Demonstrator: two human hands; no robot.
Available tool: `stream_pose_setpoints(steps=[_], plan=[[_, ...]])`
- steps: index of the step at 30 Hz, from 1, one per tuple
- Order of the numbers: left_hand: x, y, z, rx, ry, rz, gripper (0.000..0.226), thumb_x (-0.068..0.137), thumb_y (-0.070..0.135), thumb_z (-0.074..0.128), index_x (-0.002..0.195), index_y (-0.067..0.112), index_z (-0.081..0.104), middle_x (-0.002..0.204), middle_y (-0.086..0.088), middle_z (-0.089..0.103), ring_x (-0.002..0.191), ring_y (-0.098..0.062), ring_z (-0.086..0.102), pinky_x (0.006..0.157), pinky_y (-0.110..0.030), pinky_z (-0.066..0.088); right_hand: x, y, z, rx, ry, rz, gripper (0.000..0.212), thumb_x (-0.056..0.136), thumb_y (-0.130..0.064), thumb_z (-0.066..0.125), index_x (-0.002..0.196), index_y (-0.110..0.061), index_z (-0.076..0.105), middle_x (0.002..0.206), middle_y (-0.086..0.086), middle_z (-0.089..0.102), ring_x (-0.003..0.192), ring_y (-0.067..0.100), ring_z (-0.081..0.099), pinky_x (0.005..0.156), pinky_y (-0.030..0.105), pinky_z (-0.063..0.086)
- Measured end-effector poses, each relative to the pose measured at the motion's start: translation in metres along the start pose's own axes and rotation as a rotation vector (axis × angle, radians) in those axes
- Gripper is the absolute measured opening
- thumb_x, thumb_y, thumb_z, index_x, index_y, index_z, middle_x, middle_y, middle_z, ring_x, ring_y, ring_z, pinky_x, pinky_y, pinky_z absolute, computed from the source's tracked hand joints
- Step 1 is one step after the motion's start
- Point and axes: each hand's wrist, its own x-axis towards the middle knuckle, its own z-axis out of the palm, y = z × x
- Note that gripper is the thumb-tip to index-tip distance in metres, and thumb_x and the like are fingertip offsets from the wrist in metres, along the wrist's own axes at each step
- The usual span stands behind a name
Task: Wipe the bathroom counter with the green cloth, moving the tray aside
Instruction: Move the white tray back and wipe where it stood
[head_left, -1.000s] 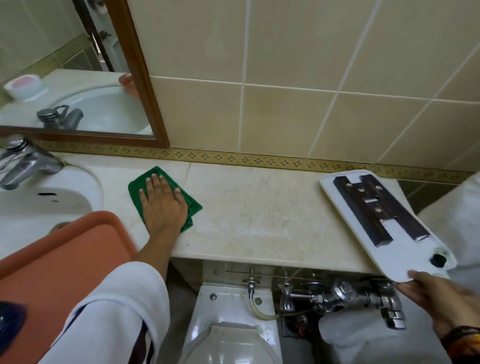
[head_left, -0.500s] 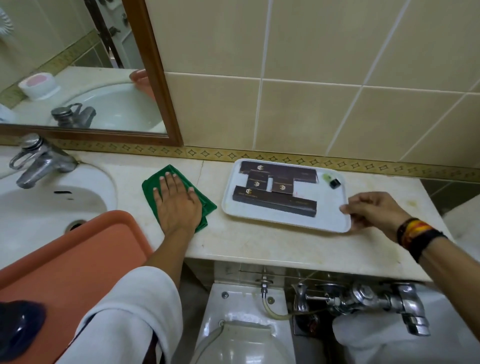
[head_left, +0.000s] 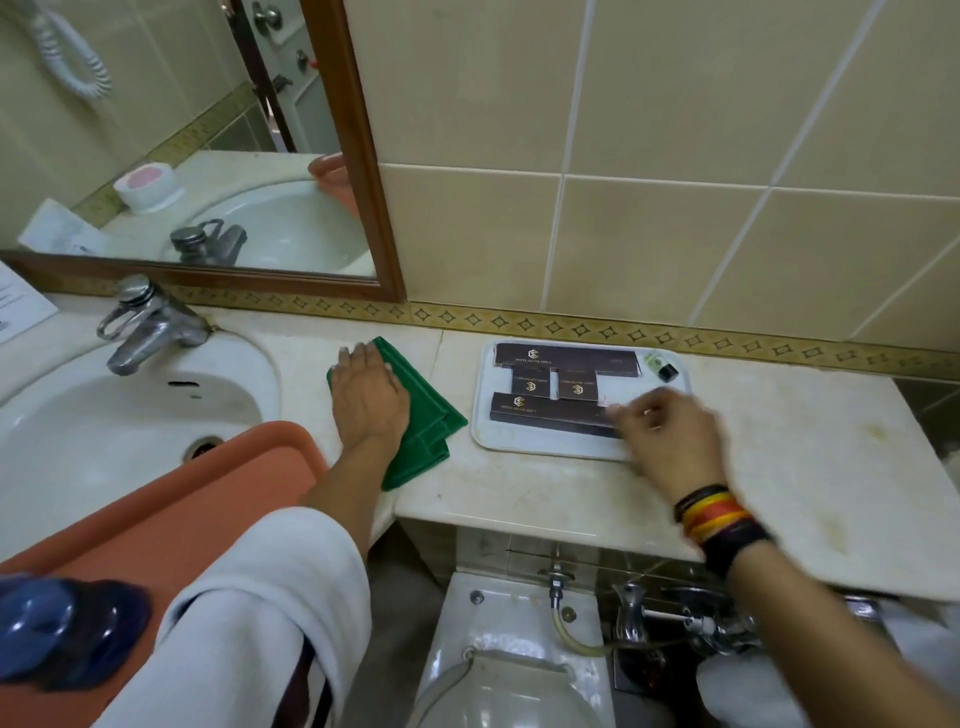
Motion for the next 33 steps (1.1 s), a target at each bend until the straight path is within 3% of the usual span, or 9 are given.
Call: stream_pose_setpoints(steps=[4, 7, 11, 15, 19, 23, 26, 29, 33], plan=[[0.028, -0.017, -0.016, 0.093, -0.127, -0.034, 0.038, 0.102, 0.012, 0.047, 0.137, -0.001, 0.055, 0.136, -0.024, 0.062, 0.128, -0.042, 0.057, 0.109, -0.051, 0.047, -0.054, -0.055, 0.112, 0.135, -0.371, -0.021, 0.045, 0.080, -0.061, 0.070, 0.092, -0.018, 0.070, 0.089, 0.007, 0.076, 0.083, 0.031, 0.073, 0.077, 0.046, 0.061], [0.032, -0.021, -0.020, 0.090, -0.084, -0.003, 0.030, 0.103, 0.019, 0.054, 0.125, 0.000, 0.063, 0.123, -0.023, 0.063, 0.113, -0.042, 0.061, 0.094, -0.051, 0.054, -0.057, -0.089, 0.164, 0.074, -0.289, -0.017, 0.046, 0.085, -0.056, 0.069, 0.094, -0.010, 0.069, 0.098, 0.011, 0.075, 0.094, 0.033, 0.070, 0.078, 0.037, 0.058], [0.031, -0.027, -0.028, -0.034, -0.027, 0.002, 0.027, 0.096, 0.015, 0.068, 0.119, 0.001, 0.072, 0.117, -0.021, 0.069, 0.107, -0.040, 0.066, 0.093, -0.047, 0.056, -0.053, -0.106, 0.187, 0.113, -0.212, 0.064, 0.027, 0.089, -0.026, 0.069, 0.107, -0.007, 0.065, 0.109, 0.014, 0.072, 0.102, 0.034, 0.069, 0.081, 0.036, 0.056], [0.016, -0.019, -0.063, -0.212, -0.008, 0.011, 0.024, 0.096, 0.012, 0.069, 0.118, 0.008, 0.075, 0.115, -0.014, 0.073, 0.105, -0.035, 0.068, 0.094, -0.042, 0.053, -0.055, -0.104, 0.182, 0.340, -0.212, 0.118, 0.012, 0.079, -0.020, 0.069, 0.089, -0.016, 0.066, 0.097, 0.008, 0.072, 0.089, 0.032, 0.070, 0.076, 0.031, 0.056], [-0.011, 0.026, -0.104, -0.335, -0.021, 0.232, 0.025, 0.095, 0.012, 0.069, 0.118, 0.016, 0.077, 0.103, -0.005, 0.074, 0.098, -0.027, 0.068, 0.089, -0.036, 0.052, -0.065, -0.061, 0.138, 0.556, -0.117, 0.157, 0.018, 0.063, -0.036, 0.074, 0.072, -0.031, 0.059, 0.080, 0.000, 0.073, 0.065, 0.030, 0.075, 0.062, 0.046, 0.064], [-0.042, 0.113, -0.097, -0.358, -0.089, 0.447, 0.019, 0.092, 0.014, 0.072, 0.109, 0.010, 0.079, 0.088, -0.003, 0.063, 0.085, -0.024, 0.062, 0.072, -0.026, 0.038, -0.078, -0.005, 0.048, 0.703, 0.081, 0.262, 0.018, 0.076, -0.019, 0.083, 0.082, -0.021, 0.066, 0.081, 0.015, 0.074, 0.051, 0.027, 0.073, 0.053, 0.047, 0.063], [-0.083, 0.203, -0.073, -0.426, -0.166, 0.587, 0.023, 0.093, 0.011, 0.071, 0.114, 0.009, 0.078, 0.092, -0.006, 0.062, 0.092, -0.025, 0.061, 0.074, -0.024, 0.034, -0.078, 0.048, -0.021, 0.703, 0.267, 0.305, 0.017, 0.080, -0.013, 0.082, 0.081, -0.016, 0.065, 0.072, 0.020, 0.073, 0.046, 0.026, 0.071, 0.052, 0.045, 0.063], [-0.125, 0.276, -0.034, -0.437, -0.274, 0.663, 0.026, 0.094, 0.011, 0.068, 0.119, 0.012, 0.076, 0.109, -0.016, 0.068, 0.108, -0.034, 0.064, 0.089, -0.032, 0.046, -0.076, 0.101, -0.071, 0.669, 0.395, 0.359, 0.018, 0.081, -0.011, 0.082, 0.081, -0.013, 0.064, 0.067, 0.020, 0.071, 0.045, 0.027, 0.070, 0.050, 0.044, 0.062], [-0.171, 0.310, 0.008, -0.344, -0.327, 0.706, 0.036, 0.101, 0.015, 0.058, 0.136, 0.014, 0.065, 0.129, -0.012, 0.063, 0.119, -0.033, 0.062, 0.099, -0.042, 0.052, -0.064, 0.155, -0.101, 0.479, 0.199, 0.426, 0.026, 0.081, -0.017, 0.084, 0.090, -0.006, 0.062, 0.069, 0.016, 0.071, 0.053, 0.030, 0.071, 0.058, 0.051, 0.063]])
